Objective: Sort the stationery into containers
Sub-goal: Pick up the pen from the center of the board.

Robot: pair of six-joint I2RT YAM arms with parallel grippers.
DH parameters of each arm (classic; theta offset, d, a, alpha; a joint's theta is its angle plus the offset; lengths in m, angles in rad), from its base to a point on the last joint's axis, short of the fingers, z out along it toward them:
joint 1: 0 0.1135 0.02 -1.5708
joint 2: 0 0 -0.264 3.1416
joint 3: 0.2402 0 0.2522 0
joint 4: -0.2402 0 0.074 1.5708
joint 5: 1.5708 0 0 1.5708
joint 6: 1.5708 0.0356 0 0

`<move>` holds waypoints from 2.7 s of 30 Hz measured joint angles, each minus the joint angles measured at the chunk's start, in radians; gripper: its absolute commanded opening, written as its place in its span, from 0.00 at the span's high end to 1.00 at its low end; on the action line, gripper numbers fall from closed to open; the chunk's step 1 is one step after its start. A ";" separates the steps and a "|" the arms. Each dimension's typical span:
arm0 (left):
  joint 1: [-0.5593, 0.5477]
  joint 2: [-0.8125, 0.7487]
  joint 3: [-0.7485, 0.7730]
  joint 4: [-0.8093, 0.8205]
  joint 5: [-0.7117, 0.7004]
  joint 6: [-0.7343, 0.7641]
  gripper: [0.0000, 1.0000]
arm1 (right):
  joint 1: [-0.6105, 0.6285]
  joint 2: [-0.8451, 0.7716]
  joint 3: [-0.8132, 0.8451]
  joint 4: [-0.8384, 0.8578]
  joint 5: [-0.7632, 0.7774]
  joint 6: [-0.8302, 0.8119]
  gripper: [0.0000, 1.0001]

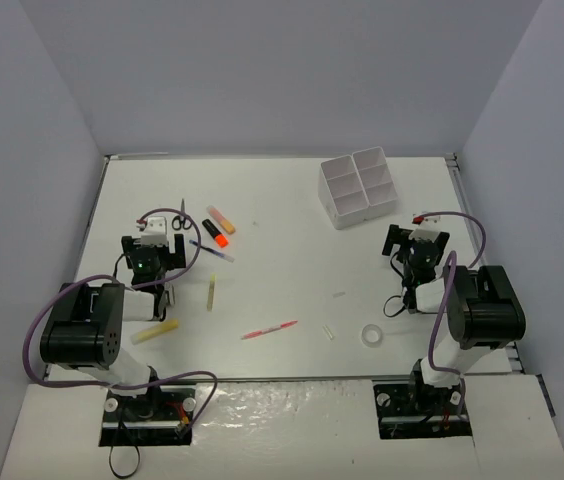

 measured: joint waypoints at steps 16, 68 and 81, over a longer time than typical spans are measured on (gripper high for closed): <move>0.005 -0.079 0.298 -0.468 0.103 0.072 0.04 | -0.002 -0.290 0.233 -0.438 0.103 0.157 0.07; -0.981 0.261 0.800 -1.598 0.229 0.296 0.71 | 0.225 -0.452 0.632 -1.362 -0.209 0.277 0.21; -0.875 0.269 0.816 -1.619 0.315 0.292 1.00 | 0.209 -0.379 0.673 -1.399 -0.387 0.214 0.36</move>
